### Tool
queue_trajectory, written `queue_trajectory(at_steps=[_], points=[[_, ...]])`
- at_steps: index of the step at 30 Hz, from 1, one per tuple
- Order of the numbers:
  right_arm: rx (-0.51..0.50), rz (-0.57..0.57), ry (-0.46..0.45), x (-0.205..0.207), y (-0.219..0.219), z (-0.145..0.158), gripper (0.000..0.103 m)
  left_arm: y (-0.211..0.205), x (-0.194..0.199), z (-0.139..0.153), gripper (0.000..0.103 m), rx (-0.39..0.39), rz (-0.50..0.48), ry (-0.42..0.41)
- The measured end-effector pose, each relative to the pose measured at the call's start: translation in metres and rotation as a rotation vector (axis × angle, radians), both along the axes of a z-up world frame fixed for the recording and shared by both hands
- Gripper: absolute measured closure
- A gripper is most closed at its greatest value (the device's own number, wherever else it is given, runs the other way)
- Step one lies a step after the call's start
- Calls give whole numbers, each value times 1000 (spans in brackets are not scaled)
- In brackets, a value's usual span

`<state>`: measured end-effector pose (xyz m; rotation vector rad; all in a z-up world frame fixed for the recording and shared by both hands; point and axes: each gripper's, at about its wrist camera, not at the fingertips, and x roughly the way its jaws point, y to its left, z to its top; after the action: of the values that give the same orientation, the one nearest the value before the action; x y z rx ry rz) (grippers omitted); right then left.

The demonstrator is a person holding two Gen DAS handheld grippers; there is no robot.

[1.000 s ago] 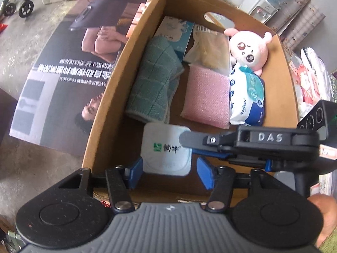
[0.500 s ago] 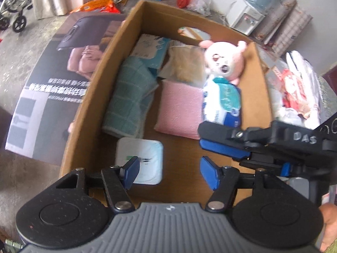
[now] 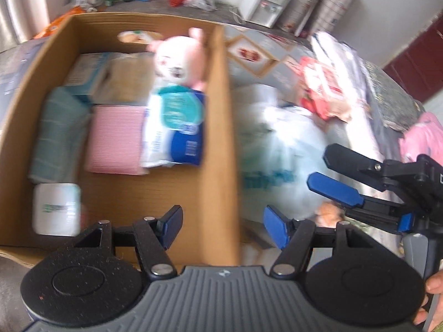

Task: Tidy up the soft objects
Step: 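Grasp the green scrunchie with the right gripper while the left gripper grasps the orange-striped towel, then carry the scrunchie with the right gripper while the left gripper carries the towel into the box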

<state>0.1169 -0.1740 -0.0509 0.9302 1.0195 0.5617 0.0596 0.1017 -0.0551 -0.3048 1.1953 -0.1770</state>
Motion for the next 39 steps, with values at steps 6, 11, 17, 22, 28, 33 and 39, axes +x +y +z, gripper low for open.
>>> queue_trajectory(at_steps=[6,11,17,22,28,33,39], points=[[-200,-73,-3,-26,-88,1,48,-74,2,-9,34,-49,-81,26],[-461,-55,3,-41,-148,-6,38,-135,6,-43,32,-86,-159,110],[-753,88,-16,-42,-176,-39,30,-187,17,-86,31,-153,-146,210],[-882,266,-70,-30,-161,-63,24,-216,33,-107,25,-180,-82,255],[-946,418,-123,-22,-146,-83,24,-240,45,-127,22,-79,-40,278],[-942,453,-135,-15,-141,-97,24,-251,50,-134,21,-32,-28,273],[-952,449,-143,-16,-138,-98,28,-261,53,-132,31,61,-43,256]])
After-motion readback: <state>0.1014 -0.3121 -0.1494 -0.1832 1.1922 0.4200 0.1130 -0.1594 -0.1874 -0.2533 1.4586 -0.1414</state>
